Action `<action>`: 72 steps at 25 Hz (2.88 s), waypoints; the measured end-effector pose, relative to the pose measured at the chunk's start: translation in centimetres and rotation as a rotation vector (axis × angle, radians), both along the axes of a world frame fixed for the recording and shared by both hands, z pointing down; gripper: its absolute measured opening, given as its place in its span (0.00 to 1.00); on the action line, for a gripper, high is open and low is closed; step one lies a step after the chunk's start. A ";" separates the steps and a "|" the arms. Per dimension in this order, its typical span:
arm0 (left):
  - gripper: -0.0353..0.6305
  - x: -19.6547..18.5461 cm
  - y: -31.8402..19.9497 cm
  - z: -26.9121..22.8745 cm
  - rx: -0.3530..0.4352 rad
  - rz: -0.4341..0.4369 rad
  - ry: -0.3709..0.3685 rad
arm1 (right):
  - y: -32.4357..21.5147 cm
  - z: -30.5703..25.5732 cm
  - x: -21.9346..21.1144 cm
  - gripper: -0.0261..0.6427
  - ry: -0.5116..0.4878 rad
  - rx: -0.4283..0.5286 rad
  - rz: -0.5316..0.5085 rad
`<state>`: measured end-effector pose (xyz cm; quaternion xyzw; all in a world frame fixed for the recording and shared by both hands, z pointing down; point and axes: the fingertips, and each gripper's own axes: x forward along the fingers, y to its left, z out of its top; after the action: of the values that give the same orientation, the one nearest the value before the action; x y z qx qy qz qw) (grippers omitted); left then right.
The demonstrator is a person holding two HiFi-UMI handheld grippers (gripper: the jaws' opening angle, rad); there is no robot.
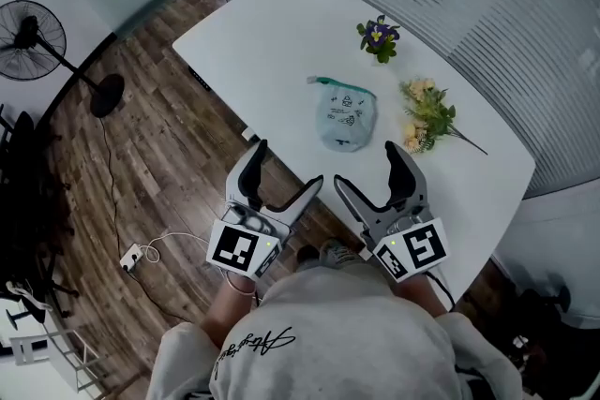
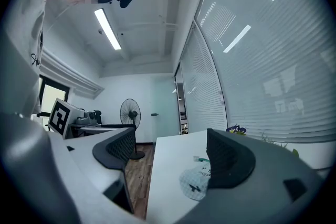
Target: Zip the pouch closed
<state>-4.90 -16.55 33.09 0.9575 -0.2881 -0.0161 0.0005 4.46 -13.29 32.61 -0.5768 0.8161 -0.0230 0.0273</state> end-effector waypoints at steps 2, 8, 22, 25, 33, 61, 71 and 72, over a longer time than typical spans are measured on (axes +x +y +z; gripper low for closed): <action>0.68 0.4 -0.3 -0.1 -0.003 -0.001 -0.004 | -0.4 0.1 0.4 0.65 -0.005 -0.008 -0.002; 0.68 1.9 -1.5 -0.1 -0.014 -0.003 -0.012 | -1.8 -0.2 1.8 0.65 -0.007 -0.010 -0.004; 0.68 3.1 -3.7 0.5 -0.040 -0.048 -0.042 | -9.2 1.0 6.5 0.64 0.065 -0.016 0.016; 0.68 2.7 -3.8 0.9 -0.049 -0.059 -0.054 | -11.4 3.2 7.2 0.64 0.089 -0.066 0.023; 0.68 1.3 -3.9 2.1 -0.075 -0.096 -0.071 | -15.5 8.9 8.3 0.63 0.130 -0.194 0.025; 0.68 -1.0 -3.7 2.9 -0.098 -0.162 -0.072 | -19.9 20.2 10.2 0.62 0.254 -0.534 0.070; 0.68 -0.6 -3.6 2.7 -0.093 -0.170 -0.074 | -19.9 21.2 10.3 0.47 0.343 -0.603 0.080; 0.68 -0.4 -3.6 2.7 -0.091 -0.169 -0.076 | -19.9 21.3 10.4 0.46 0.350 -0.606 0.081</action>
<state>-5.31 -20.11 35.78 0.9287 -0.3679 0.0332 0.0319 14.84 -33.19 53.91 -0.5859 0.7409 -0.1635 -0.2846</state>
